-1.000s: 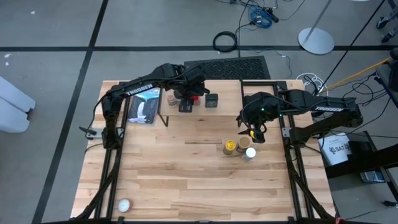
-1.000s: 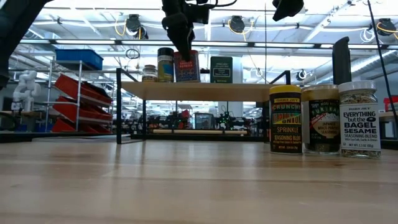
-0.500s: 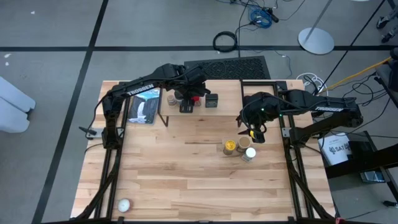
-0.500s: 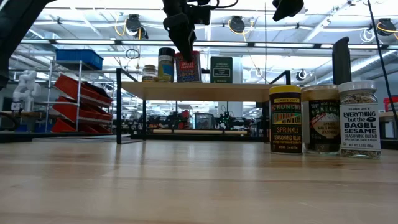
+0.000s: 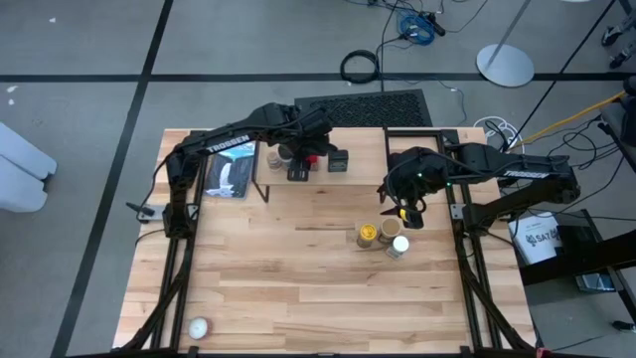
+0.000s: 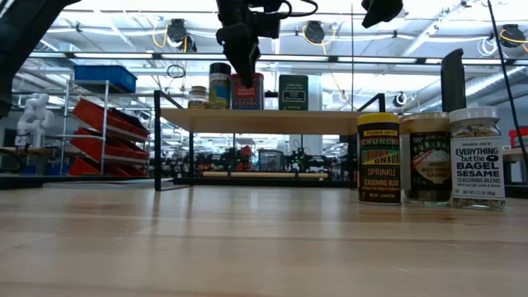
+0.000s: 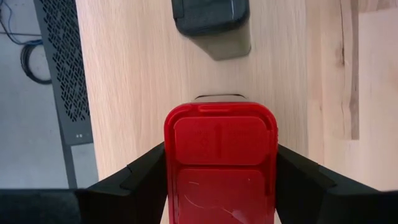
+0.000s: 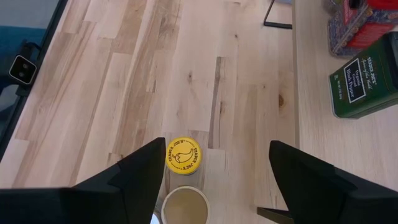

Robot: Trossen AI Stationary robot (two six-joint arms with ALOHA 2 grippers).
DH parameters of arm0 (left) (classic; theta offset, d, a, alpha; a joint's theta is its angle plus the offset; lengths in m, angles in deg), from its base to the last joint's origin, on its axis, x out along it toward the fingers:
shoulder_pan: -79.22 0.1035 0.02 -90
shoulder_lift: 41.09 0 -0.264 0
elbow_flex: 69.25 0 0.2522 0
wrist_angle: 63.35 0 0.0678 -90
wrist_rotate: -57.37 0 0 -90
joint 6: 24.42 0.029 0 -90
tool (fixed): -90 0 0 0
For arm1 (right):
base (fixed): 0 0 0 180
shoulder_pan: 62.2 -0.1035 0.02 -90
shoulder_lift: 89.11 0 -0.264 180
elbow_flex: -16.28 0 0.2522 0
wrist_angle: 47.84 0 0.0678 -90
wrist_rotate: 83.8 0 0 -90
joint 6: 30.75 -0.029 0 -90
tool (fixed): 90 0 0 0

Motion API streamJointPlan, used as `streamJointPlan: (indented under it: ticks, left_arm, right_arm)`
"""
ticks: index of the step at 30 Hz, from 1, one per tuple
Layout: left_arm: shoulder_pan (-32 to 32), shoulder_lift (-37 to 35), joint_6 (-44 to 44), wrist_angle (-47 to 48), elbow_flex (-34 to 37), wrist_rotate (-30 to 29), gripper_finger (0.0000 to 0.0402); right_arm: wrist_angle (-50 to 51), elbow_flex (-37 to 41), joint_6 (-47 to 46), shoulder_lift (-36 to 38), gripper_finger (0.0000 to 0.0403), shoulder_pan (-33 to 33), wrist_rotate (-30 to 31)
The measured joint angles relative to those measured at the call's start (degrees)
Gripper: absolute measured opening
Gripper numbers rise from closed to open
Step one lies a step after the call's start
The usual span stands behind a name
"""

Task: Shelf spices
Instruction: Put the red seasoning can on the shelf

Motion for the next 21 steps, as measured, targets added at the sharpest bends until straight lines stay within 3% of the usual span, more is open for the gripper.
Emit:
streamJointPlan:
  ticks: [15,21]
  left_arm:
    - [0.00,0.09,0.00,0.06,0.00,-0.07,0.0236]
    - [0.02,0.30,-0.01,0.27,0.04,-0.05,0.0268]
  right_arm:
    - [0.00,0.00,0.14,-0.01,0.0274,0.00,0.00]
    - [0.00,0.00,0.14,-0.01,0.0274,0.00,-0.02]
